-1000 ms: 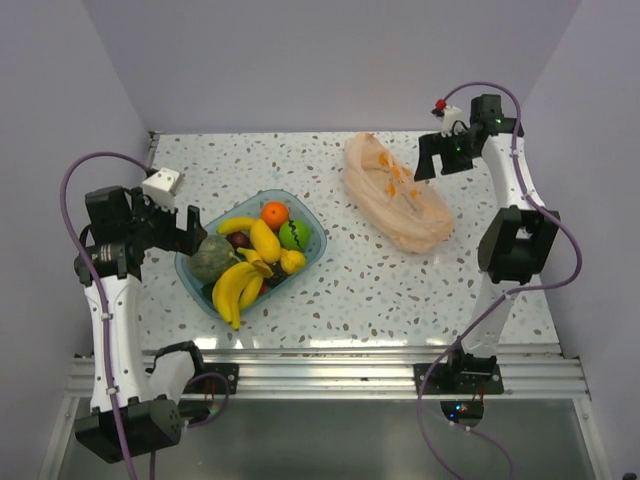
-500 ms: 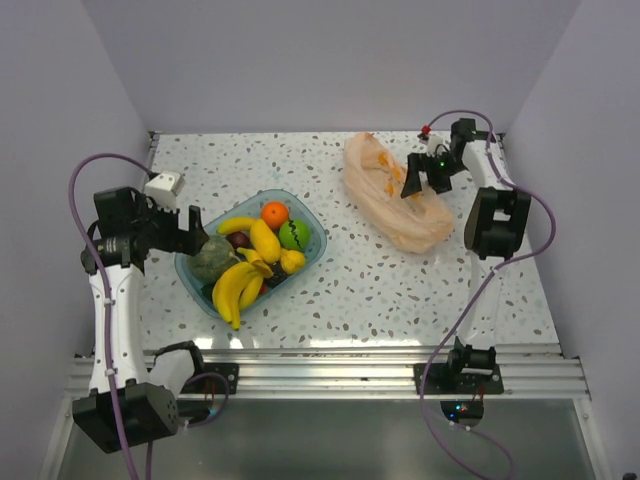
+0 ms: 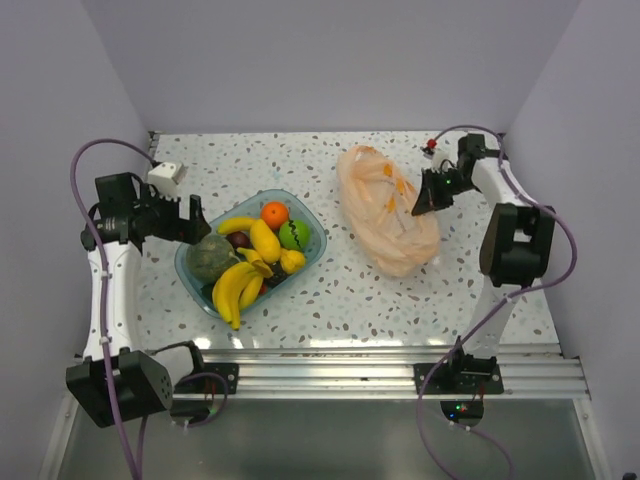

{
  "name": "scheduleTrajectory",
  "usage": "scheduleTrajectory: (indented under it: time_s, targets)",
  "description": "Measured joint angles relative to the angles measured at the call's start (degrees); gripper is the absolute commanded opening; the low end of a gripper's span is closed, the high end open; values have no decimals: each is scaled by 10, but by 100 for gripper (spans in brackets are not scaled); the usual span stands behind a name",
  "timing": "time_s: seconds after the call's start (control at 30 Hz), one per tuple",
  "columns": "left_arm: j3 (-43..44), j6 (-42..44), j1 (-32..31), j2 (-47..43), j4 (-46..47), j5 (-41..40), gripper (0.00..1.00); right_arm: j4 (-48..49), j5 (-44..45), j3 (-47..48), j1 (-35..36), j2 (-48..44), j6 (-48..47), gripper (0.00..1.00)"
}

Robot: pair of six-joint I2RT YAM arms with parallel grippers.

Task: Place the fake fruits into the plastic bag and tie a complex knot

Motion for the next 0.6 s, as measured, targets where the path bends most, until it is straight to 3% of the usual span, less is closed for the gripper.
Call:
scheduleTrajectory:
  time_s: [0.33, 0.5, 0.6]
  targets:
    - [86, 109, 0, 39, -34, 72, 100, 126, 70, -245, 27, -313, 63, 0]
    - [85, 158, -10, 35, -64, 92, 100, 134, 120, -315, 67, -396, 68, 0]
    - [62, 183, -56, 16, -63, 81, 100, 133, 156, -355, 87, -429, 70, 0]
